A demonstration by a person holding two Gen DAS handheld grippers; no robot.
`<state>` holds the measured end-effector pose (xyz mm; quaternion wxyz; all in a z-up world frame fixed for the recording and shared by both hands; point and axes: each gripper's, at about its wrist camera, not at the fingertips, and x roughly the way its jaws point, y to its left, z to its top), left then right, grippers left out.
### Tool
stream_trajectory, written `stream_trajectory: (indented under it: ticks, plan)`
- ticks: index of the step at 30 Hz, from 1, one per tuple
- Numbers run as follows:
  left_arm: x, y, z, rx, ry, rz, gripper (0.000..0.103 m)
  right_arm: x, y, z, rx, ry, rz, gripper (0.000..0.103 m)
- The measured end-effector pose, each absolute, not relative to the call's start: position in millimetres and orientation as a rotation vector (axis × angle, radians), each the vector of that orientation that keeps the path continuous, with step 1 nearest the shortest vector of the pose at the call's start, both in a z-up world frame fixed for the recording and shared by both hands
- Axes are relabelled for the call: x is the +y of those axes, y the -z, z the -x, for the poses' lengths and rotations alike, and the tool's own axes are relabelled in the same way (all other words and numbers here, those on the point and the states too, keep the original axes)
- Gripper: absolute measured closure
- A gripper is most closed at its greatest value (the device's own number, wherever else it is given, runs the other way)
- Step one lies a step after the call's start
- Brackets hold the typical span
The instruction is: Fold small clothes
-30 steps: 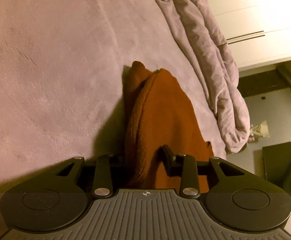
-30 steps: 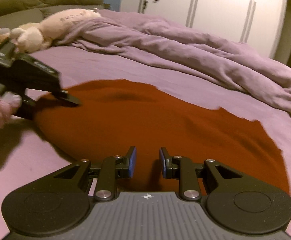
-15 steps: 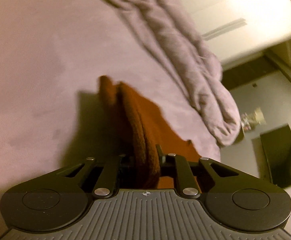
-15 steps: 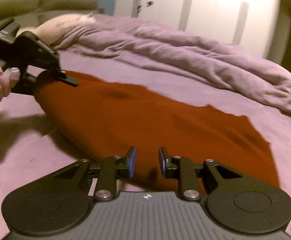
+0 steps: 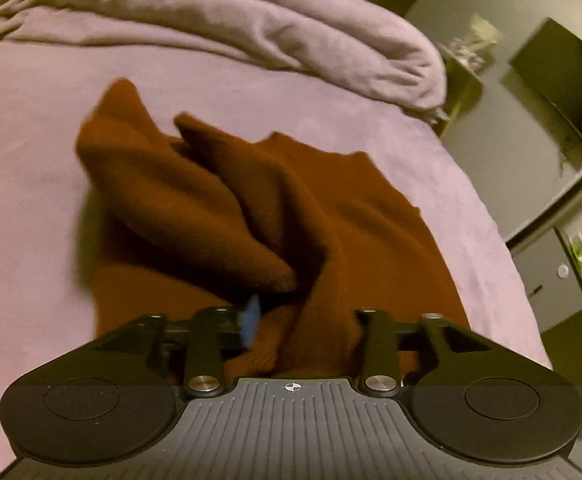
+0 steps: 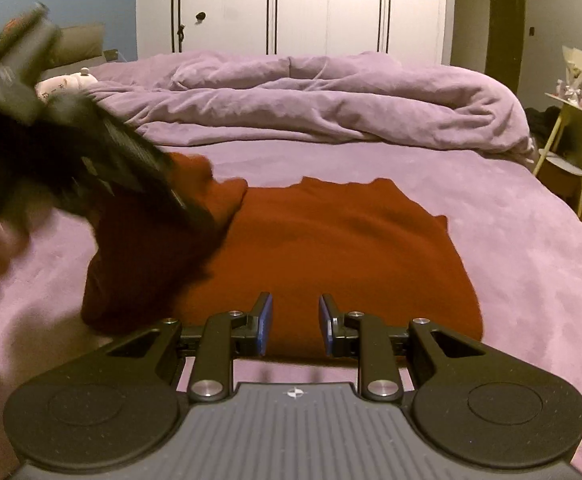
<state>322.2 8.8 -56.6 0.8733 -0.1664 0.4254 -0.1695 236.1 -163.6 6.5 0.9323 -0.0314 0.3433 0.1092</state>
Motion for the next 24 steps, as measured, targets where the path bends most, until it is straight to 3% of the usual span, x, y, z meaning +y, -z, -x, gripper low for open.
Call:
stream_trajectory:
  ticks: [1,2,10,15,17,20,22,23,24]
  plan:
    - [7,56,-319,0.871,0.38,0.352,0.037,-167,-5,-237,0.707,-0.215,0.06,0.079]
    - [8,55,-315,0.869,0.4,0.366,0.035,-172,-5,-236,0.711,-0.208,0.052,0.079]
    - [78,30,-256,0.756,0.322,0.437,0.034,-190,-15,-244,0.688,-0.175,-0.004,0.078]
    - [106,43,-245,0.812,0.191,0.436,0.034,-161,-35,-265,0.64,-0.304,-0.055,0.078]
    - [108,51,-244,0.851,0.191,0.45,0.034,-148,-34,-281,0.661,-0.372,-0.09,0.068]
    - [105,63,-242,0.888,0.185,0.437,0.034,-136,-16,-305,0.766,-0.412,-0.17,0.068]
    - [102,71,-241,0.907,0.187,0.432,0.034,-134,-2,-312,0.817,-0.408,-0.164,0.075]
    - [100,73,-241,0.912,0.197,0.428,0.034,-134,3,-310,0.829,-0.388,-0.136,0.092]
    - [101,75,-240,0.917,0.199,0.424,0.034,-138,8,-308,0.833,-0.37,-0.106,0.098]
